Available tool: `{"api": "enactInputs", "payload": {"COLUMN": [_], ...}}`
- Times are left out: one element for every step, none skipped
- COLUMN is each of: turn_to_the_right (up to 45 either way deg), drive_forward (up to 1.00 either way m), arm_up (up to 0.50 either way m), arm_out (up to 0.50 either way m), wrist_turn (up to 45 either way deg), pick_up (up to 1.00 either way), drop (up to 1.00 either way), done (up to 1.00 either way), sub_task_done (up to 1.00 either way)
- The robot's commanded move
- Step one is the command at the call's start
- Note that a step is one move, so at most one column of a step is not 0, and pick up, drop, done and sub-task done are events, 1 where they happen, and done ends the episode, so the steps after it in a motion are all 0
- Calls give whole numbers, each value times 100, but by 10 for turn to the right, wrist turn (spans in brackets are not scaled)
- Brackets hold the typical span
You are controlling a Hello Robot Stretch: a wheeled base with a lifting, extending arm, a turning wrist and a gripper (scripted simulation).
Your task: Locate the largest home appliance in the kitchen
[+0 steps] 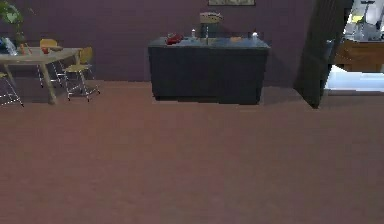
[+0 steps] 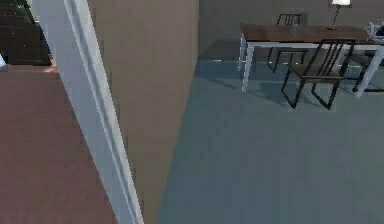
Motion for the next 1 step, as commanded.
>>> {"api": "enactInputs", "payload": {"turn_to_the_right": [0], "drive_forward": [100], "arm_up": [0], "arm_out": [0], "wrist_turn": [0], "pick_up": [0], "drop": [0], "done": [0], "sub_task_done": [0]}}
